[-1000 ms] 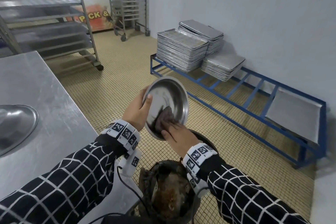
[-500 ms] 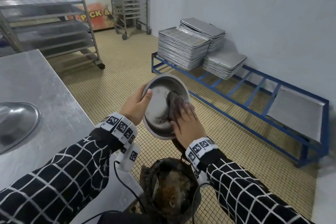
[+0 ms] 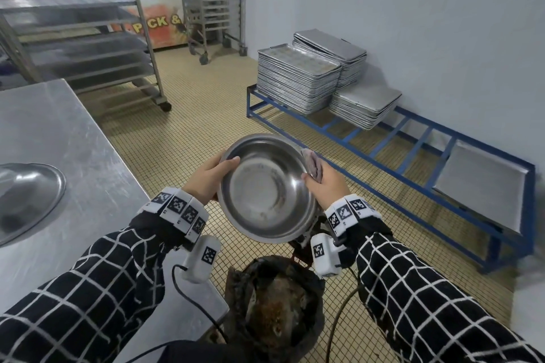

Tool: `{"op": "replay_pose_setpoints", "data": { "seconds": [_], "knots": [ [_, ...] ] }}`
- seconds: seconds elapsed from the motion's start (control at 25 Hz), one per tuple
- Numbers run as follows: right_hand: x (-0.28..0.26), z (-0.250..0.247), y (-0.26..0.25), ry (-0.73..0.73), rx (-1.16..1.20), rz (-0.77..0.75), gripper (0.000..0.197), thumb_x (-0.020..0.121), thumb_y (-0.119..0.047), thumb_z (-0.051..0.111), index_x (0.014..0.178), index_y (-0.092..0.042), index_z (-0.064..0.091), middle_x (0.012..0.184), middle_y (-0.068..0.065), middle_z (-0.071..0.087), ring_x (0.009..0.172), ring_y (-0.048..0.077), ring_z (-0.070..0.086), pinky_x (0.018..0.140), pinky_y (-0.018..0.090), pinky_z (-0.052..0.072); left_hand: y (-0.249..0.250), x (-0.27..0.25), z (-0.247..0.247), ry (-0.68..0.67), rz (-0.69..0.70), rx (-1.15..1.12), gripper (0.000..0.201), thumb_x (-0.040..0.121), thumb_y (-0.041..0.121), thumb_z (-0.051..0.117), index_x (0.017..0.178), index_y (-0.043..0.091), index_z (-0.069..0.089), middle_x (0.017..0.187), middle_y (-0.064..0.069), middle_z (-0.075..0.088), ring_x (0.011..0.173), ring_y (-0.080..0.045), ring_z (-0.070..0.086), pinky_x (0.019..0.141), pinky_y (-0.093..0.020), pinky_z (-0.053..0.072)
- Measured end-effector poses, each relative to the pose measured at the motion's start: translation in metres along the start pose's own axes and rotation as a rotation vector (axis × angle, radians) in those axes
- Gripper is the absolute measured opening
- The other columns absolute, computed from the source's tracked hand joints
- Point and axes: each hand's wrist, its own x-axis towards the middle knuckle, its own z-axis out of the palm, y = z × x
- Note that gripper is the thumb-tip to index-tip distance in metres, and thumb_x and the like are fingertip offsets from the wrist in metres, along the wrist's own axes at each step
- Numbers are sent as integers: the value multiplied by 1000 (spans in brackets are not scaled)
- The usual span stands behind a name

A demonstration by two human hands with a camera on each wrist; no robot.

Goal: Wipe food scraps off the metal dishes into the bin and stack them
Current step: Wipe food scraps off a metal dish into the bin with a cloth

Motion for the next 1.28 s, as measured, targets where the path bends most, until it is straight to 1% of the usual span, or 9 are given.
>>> {"op": "replay_pose_setpoints", "data": {
  "seconds": [0.16, 0.28, 0.48, 0.64, 0.76, 0.88, 1.0, 1.08, 1.28],
  "knots": [
    [1, 5, 5, 202, 66, 43, 30, 93, -16, 58, 122, -11, 53, 98, -1, 60, 94, 21, 65, 68, 22, 49, -7, -7, 5, 90, 157, -49, 78, 73, 53, 62, 140, 30, 30, 129, 6, 52, 99, -16, 66, 77, -36, 57],
    [2, 13, 3, 278, 143, 65, 24, 93, -16, 57, 116, -9, 54, 94, -2, 59, 90, 20, 64, 69, 23, 47, -11, -10, 15, 48, 226, 4, 83, 74, 54, 62, 142, 44, 15, 140, 6, 43, 102, -16, 65, 81, -40, 57],
    [-4, 29, -6, 207, 203, 28, 23, 98, -27, 49, 114, -12, 56, 89, -9, 60, 78, 5, 57, 59, 12, 39, -3, -11, 24, 137, 238, -56, 66, 92, 17, 51, 138, 46, 13, 109, -5, 58, 86, -25, 67, 72, -37, 59],
    [-5, 34, 0, 166, -45, -25, 30, 99, -35, 44, 102, -10, 59, 93, 0, 61, 89, 16, 61, 63, 16, 42, -6, -5, 14, 251, 164, -32, 51, 98, 12, 36, 141, 35, 21, 101, -6, 58, 79, -21, 61, 76, -41, 55],
    [-7, 44, -6, 222, -230, -133, 38, 97, -37, 45, 109, -4, 60, 115, 8, 53, 107, 20, 53, 84, 24, 47, -8, -5, 14, 291, 176, 67, 47, 101, 17, 34, 146, 29, 27, 104, 6, 58, 88, -6, 59, 78, -26, 50],
    [-24, 63, -24, -2, -228, -307, 47, 95, -43, 47, 131, -13, 49, 136, 3, 43, 121, 15, 44, 104, 32, 40, 1, -7, 22, 279, 164, 87, 45, 102, 22, 33, 146, 29, 28, 105, 6, 58, 93, -10, 59, 70, -15, 43],
    [-41, 83, -24, -303, -307, -563, 54, 97, -52, 35, 145, -27, 32, 148, -8, 38, 131, 9, 36, 108, 29, 20, 8, -1, 21, 289, 217, 118, 46, 95, 32, 35, 141, 32, 35, 116, 5, 58, 101, -13, 56, 85, -31, 49],
    [-37, 84, -12, -318, -436, -664, 58, 97, -57, 19, 145, -28, 33, 147, -9, 41, 137, 11, 32, 112, 32, 18, 8, 1, 14, 285, 213, 124, 47, 90, 34, 35, 138, 32, 40, 113, 6, 60, 103, -14, 57, 91, -45, 49],
    [-25, 71, 6, -287, -647, -639, 78, 90, -65, 1, 128, -26, 57, 131, -8, 58, 128, 11, 43, 114, 34, 18, 11, -5, 10, 298, 199, 216, 39, 99, 20, 36, 135, 32, 43, 96, 14, 59, 94, -18, 59, 84, -48, 51]
  ]
}}
